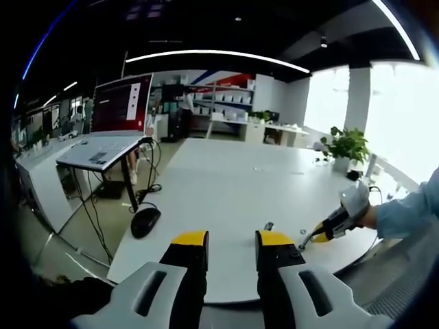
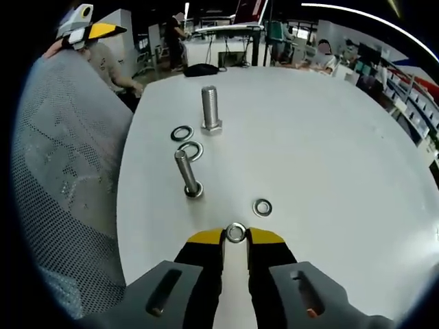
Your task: Place the washer onto the threaded stud by aligning its center hole with the stud, sliding it down to the base, and recovering from edge contact or off-axis alignment until the washer reaches the visible bottom stop.
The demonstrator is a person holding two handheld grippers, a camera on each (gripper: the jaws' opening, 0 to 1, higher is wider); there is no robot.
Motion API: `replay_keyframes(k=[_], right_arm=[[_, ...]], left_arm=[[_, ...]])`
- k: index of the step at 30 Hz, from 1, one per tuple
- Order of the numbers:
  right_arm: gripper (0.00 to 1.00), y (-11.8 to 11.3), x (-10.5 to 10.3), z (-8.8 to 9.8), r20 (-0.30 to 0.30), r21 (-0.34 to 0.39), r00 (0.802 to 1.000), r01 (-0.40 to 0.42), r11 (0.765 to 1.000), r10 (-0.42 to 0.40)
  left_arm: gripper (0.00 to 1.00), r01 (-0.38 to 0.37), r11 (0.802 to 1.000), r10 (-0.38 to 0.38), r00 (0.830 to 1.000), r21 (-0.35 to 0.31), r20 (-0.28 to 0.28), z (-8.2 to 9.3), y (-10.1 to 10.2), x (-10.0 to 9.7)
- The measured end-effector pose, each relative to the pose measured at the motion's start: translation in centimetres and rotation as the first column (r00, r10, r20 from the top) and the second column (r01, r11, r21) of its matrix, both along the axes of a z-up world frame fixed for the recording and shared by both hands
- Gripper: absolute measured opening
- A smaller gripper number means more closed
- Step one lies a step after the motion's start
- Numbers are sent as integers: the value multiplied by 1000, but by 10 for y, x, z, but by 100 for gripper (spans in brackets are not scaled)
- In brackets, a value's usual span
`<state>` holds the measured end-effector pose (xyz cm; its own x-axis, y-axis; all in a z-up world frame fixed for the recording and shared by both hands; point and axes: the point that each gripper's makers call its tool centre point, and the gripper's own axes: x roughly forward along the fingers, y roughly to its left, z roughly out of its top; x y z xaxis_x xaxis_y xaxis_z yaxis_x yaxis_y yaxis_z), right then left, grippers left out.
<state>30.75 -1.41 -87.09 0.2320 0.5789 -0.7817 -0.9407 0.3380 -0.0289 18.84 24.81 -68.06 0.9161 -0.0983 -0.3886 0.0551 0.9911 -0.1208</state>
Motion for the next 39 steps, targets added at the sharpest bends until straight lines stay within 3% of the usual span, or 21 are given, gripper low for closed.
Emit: replay_keyframes(k=[20, 26, 29, 30, 32, 39], right_arm=[[13, -4, 3, 0, 0, -8, 1000, -1, 1000, 1], [14, -5, 2, 0, -5, 10, 1000, 4, 1000, -4], [15, -8, -2, -4, -34, 9, 999, 10, 1000, -9], [16, 2, -1, 1, -28, 83, 999, 21, 996, -19], [16, -16, -1, 7, -29, 38, 999, 31, 999, -29], [14, -12, -1, -2, -15, 64, 999, 46, 997, -46]], left_arm=[[25, -1, 1000, 1, 1000, 5, -7, -1, 0, 0], [25, -1, 1000, 1, 1000, 7, -8, -1, 0, 0], [25, -2, 1000, 2, 1000, 8, -8, -1, 0, 0], [25, -2, 1000, 2, 1000, 8, -7, -1, 0, 0], [25, -5, 1000, 5, 1000, 1, -3, 0, 0, 0], [25, -5, 1000, 5, 1000, 3, -3, -1, 1, 0]])
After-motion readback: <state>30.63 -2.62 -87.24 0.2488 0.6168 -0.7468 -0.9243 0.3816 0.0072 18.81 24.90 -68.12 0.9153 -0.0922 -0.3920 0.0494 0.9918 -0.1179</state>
